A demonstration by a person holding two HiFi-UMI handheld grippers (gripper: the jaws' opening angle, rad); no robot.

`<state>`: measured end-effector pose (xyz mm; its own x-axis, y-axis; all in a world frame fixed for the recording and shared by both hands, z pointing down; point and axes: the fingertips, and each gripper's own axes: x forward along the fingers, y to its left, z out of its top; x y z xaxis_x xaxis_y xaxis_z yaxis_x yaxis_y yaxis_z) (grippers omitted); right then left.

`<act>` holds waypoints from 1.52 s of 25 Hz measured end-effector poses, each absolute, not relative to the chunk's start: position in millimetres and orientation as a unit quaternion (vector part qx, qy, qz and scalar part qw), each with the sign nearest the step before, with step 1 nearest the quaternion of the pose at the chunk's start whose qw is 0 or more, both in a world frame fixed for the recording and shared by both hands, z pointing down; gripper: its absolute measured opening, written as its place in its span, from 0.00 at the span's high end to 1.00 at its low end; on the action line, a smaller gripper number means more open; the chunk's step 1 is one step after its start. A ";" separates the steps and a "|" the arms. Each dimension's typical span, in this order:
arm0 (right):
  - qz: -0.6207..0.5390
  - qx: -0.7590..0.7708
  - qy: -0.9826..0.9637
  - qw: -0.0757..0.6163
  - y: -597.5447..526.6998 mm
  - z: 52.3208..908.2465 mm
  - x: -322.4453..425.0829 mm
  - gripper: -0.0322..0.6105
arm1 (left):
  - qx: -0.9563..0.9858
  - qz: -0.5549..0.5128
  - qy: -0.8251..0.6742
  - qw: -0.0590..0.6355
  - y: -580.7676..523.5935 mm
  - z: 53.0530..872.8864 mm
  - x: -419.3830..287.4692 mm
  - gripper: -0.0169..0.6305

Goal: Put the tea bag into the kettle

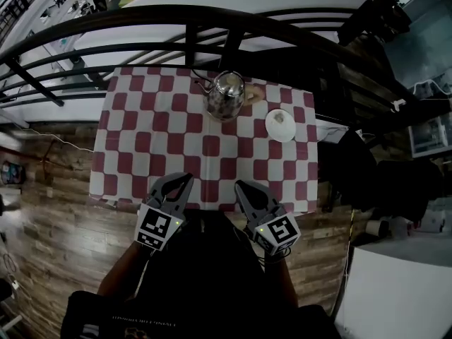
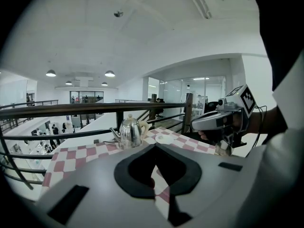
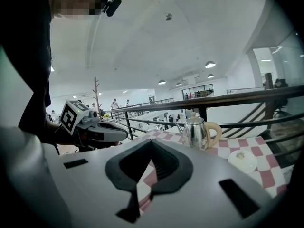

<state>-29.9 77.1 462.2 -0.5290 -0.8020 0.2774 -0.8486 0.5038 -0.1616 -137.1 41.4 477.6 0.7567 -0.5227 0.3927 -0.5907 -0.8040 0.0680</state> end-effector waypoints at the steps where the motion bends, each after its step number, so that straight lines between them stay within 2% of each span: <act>1: 0.139 0.477 -0.864 0.085 77.7 462.2 -30.3 0.93 | 0.933 0.180 -0.297 0.096 43.8 478.3 -136.0 0.97; 38: 0.118 0.413 -0.897 0.106 154.4 462.4 -2.4 0.93 | 0.917 0.188 -0.333 0.116 125.8 487.7 -102.7 0.97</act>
